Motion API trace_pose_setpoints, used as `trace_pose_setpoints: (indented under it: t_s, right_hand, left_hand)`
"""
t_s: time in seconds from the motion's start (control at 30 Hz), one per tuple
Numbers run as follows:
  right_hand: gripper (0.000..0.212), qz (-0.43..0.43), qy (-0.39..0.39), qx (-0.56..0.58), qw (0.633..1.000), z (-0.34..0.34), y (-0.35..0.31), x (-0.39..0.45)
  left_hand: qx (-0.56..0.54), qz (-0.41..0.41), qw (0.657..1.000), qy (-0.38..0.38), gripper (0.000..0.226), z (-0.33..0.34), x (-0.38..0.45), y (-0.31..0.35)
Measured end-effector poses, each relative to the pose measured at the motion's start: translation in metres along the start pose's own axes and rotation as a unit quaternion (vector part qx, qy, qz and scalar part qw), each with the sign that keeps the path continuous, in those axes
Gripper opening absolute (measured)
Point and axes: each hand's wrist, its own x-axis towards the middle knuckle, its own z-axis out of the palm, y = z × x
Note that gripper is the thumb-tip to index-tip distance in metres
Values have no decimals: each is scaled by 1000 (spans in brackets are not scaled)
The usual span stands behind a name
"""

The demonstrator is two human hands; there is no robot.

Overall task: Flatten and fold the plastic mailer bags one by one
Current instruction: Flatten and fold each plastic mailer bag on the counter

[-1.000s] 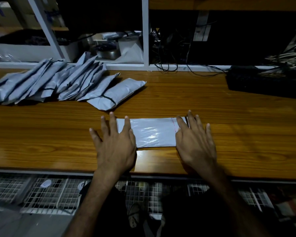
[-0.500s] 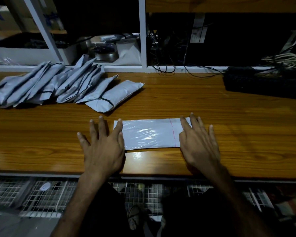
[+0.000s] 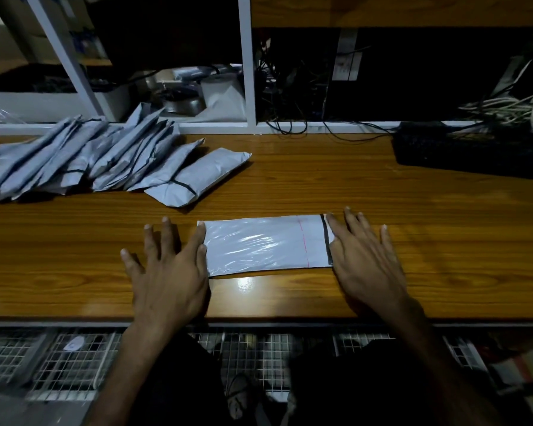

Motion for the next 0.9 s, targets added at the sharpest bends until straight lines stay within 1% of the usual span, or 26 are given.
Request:
trace_pose_setpoints:
  t_s: [0.07,0.2,0.3,0.43,0.57,0.67,0.8,0.9]
  right_hand:
    - [70,0,0,-2,1000,-1,2,-1]
    - [58,8,-5,-5,1000,-3,6,-4]
    - [59,7,-7,-9,1000,-5,9,-5]
    - [57,18,9,-13,1000,-5,17,-6]
    - [53,36,73,27,996,-10,7,-6]
    - [50,-2,94,57,994,-14,-18,-1]
    - [49,-68,90,56,992,-14,-62,10]
    - [48,-131,66,21,989,-6,-81,18]
  left_hand:
    - [1,-2,1000,-1,57,0,-2,-3]
    - [7,-6,1000,-7,56,-3,-7,-6]
    - [-2,0,1000,-6,57,-5,-8,-8]
    - [-48,26,998,36,53,-7,-11,-10]
    - [-115,31,990,82,47,-10,-9,0]
    - [-149,91,980,91,43,-15,-1,22]
    - [-171,181,968,44,41,-11,18,56]
    - [-171,216,961,15,42,-3,28,71]
